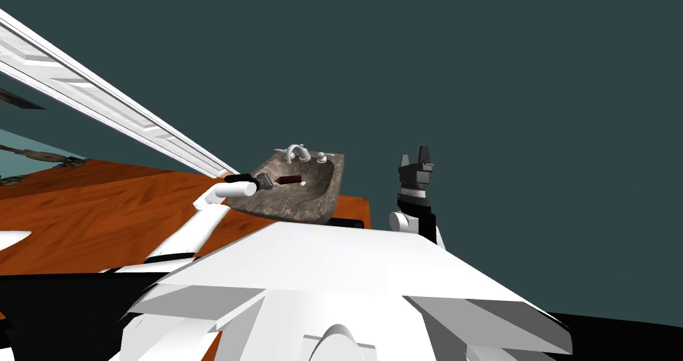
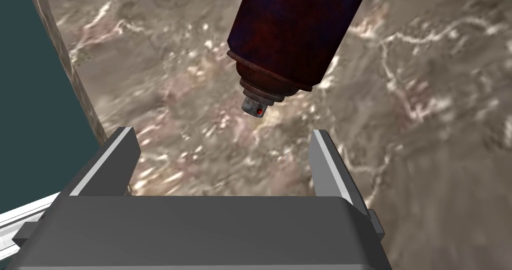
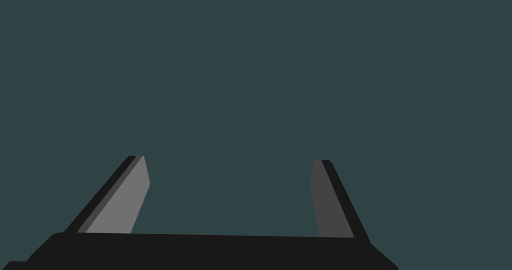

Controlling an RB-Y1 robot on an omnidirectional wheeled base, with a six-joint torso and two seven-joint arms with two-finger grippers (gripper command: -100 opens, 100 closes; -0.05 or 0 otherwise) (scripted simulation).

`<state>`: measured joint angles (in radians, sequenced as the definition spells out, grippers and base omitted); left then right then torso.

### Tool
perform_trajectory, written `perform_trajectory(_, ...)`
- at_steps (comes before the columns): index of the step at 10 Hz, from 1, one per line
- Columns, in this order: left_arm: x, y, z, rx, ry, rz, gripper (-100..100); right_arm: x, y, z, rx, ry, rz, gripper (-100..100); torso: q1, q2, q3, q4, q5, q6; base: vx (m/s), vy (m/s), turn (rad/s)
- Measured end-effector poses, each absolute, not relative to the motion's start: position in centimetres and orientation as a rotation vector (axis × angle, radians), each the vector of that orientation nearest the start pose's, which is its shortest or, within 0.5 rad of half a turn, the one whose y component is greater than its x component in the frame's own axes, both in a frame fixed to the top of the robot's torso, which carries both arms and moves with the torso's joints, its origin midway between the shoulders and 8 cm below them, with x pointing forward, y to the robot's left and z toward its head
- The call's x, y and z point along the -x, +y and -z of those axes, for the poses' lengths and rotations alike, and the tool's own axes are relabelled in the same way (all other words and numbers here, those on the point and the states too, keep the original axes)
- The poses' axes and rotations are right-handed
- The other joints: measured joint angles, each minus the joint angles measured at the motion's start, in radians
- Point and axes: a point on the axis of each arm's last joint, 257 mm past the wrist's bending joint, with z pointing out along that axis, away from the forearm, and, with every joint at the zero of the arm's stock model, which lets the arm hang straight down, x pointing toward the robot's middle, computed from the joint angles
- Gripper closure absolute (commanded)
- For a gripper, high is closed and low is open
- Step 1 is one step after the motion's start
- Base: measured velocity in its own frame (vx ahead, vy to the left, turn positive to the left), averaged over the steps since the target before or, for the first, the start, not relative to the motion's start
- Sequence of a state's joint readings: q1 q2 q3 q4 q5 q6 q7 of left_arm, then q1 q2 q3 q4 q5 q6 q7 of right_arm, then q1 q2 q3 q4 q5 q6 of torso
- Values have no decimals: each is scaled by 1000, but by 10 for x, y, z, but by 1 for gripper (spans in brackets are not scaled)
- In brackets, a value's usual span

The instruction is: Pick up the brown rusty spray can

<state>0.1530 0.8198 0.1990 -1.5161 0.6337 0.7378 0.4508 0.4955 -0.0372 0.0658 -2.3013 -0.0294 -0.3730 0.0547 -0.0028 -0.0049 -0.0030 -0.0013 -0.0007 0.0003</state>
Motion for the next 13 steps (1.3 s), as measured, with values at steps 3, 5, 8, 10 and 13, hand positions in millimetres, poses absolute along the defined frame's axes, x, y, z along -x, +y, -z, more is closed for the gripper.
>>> perform_trajectory(3,-382,600,334,2247,1107,571,-100,-364,-258,-9,-717,718,-1316,0,-3,-3,-2,-1,-1,0,90,-82,-10)
perform_trajectory(5,-381,600,336,2253,1107,567,-100,-364,-258,-9,-716,718,-1316,0,3,3,1,0,0,0,39,-12,-57)
perform_trajectory(8,-356,610,344,2255,1085,567,-100,-364,-258,-9,-716,718,-1316,0,4,1,1,0,1,0,75,-10,-54)
perform_trajectory(10,-340,617,348,2254,1070,573,-100,-364,-258,-9,-716,718,-1316,0,3,-1,-1,0,1,0,68,-10,-42)
perform_trajectory(13,-307,626,356,2268,1050,558,-100,-364,-258,-9,-716,718,-1316,0,3,0,0,0,1,0,64,-5,-59)
